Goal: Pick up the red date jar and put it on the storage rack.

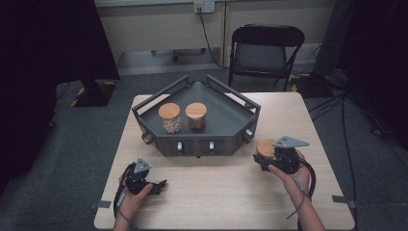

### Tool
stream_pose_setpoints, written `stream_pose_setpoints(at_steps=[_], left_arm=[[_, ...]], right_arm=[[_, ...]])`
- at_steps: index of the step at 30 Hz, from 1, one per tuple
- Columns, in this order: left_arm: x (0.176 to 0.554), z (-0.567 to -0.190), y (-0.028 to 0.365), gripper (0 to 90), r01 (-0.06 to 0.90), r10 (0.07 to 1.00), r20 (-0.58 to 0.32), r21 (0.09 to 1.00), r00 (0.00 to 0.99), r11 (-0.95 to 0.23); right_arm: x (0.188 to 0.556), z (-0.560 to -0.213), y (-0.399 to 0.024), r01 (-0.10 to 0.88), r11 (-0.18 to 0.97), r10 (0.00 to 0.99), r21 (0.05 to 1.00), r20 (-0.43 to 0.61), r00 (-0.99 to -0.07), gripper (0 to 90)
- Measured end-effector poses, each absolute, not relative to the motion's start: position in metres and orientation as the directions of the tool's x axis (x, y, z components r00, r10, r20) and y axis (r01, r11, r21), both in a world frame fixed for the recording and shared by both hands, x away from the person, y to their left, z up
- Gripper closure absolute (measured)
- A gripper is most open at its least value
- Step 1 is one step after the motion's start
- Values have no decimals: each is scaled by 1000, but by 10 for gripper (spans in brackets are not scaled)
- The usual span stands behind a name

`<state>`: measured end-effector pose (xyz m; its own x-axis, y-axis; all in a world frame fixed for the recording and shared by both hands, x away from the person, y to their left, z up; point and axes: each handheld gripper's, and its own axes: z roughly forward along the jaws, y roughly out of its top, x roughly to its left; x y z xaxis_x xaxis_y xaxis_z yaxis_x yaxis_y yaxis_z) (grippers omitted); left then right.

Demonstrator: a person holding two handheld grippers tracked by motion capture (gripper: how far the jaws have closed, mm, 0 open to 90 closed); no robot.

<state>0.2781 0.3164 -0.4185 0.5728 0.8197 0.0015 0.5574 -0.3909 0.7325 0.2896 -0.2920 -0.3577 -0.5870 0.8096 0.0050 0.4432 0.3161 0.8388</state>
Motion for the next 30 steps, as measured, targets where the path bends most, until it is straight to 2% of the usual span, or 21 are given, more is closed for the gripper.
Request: stream_pose_setpoints(at_steps=[6,30], left_arm=[[278,-418,316,1,558,820,1,732,573,-391],[278,-418,316,1,558,820,2,732,573,-391]], right_arm=[[294,-346,-291,454,291,801,842,44,-597,260],[311,-293,-268,431,337,766,837,23,-642,261]])
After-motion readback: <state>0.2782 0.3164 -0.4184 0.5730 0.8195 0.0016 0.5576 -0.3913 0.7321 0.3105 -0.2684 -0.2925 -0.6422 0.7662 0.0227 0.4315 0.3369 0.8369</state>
